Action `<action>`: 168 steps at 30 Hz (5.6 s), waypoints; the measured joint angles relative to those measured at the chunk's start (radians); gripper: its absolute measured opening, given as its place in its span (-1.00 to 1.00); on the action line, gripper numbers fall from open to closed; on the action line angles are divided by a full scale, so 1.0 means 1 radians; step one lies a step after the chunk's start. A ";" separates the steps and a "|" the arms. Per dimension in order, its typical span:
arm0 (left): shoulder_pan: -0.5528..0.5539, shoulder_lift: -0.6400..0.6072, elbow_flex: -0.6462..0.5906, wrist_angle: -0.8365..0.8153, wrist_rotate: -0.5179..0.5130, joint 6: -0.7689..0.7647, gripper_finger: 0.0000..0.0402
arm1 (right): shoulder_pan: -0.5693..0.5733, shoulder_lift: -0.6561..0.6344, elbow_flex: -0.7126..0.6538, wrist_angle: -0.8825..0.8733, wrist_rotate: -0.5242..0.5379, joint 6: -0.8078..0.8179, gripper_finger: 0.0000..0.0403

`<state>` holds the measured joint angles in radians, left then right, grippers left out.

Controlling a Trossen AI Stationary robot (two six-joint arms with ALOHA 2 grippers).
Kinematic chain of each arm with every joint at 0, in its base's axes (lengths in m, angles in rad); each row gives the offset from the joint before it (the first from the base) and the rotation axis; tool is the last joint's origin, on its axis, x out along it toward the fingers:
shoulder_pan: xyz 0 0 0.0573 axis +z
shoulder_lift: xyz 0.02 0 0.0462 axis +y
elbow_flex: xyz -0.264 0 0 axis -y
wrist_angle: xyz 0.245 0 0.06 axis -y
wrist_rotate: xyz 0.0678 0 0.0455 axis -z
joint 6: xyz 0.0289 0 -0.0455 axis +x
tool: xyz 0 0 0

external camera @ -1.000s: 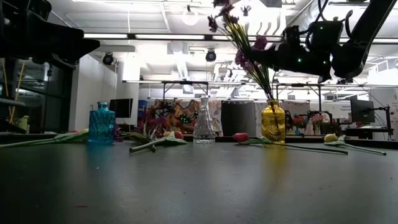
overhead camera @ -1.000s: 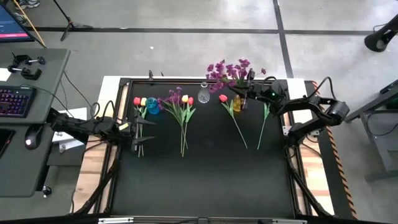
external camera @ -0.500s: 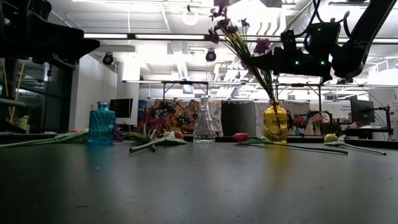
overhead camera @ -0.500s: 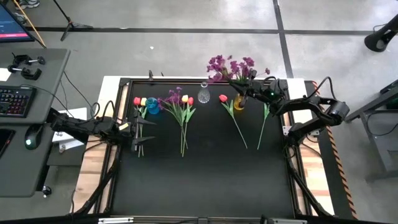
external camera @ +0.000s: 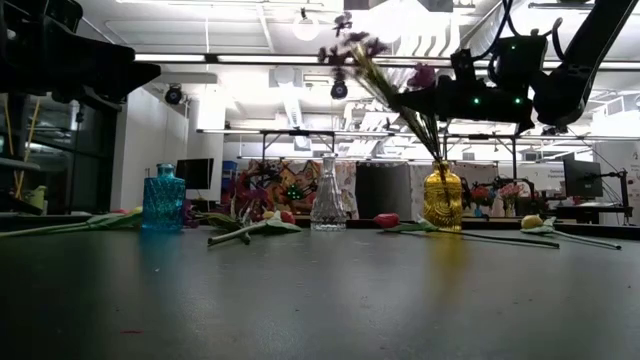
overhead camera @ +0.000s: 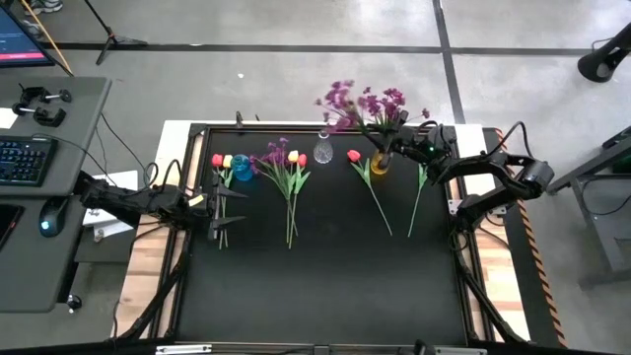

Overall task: Sort flowers into vase by color
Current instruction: Put the right purple flower into the yellow vase

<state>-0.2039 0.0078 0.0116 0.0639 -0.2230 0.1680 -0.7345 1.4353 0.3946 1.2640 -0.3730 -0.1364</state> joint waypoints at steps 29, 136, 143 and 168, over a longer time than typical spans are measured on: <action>0.000 0.000 0.000 0.000 0.000 0.000 0.30 | 0.104 -0.001 0.000 -0.005 0.005 0.050 -0.35; 0.000 0.000 0.000 0.000 -0.004 0.000 0.30 | 0.484 0.491 0.885 -1.646 0.533 -0.045 -0.96; 0.000 0.000 0.000 0.000 -0.004 0.000 0.30 | 0.545 0.372 0.876 -1.593 0.531 -0.047 -0.98; 0.000 0.000 0.000 0.000 -0.004 0.000 0.30 | 0.700 -0.519 -0.226 0.034 0.741 -0.290 -1.00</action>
<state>-0.2035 0.0082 0.0116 0.0635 -0.2272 0.1680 -0.0346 0.9161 0.1683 1.2977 0.3684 -0.4265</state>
